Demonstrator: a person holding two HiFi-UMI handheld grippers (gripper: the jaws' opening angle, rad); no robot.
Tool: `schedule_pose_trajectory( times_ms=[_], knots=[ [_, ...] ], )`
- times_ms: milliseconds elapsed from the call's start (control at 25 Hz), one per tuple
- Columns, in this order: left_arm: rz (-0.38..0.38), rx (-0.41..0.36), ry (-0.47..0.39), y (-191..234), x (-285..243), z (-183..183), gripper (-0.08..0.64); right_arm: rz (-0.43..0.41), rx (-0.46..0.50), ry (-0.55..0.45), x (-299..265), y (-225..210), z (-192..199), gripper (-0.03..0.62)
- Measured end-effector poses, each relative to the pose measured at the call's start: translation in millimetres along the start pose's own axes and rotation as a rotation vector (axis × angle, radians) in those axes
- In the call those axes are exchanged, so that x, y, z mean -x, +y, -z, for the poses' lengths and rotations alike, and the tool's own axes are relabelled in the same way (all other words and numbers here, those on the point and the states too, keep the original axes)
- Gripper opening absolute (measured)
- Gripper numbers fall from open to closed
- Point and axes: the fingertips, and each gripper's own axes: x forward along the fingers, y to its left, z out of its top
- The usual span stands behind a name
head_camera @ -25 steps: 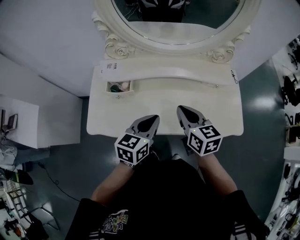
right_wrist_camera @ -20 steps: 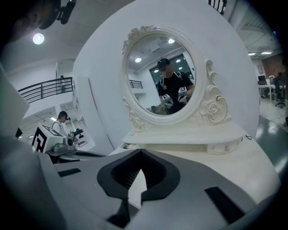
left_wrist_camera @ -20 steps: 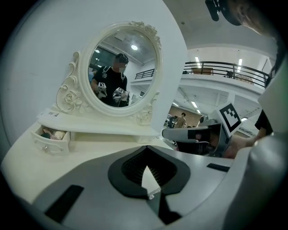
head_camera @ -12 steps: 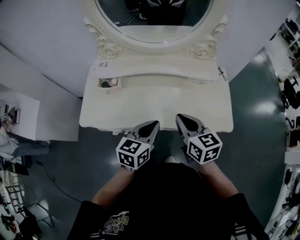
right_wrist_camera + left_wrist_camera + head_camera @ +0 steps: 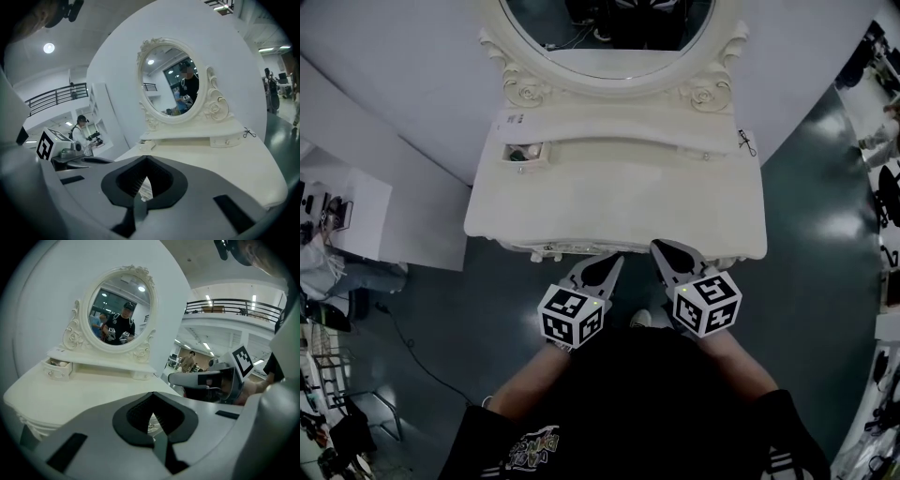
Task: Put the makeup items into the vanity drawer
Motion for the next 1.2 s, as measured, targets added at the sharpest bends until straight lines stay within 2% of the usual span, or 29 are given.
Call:
schedule_pose_trajectory(
  times_ms=[560, 1200],
  knots=[
    [-0.044, 0.002, -0.047, -19, 31, 12, 0.0, -0.082, 0.038, 0.012, 18, 41, 19, 0.029],
    [-0.042, -0.004, -0.045, -28, 43, 18, 0.0, -0.092, 0.041, 0.01, 30, 55, 25, 0.029]
  ],
)
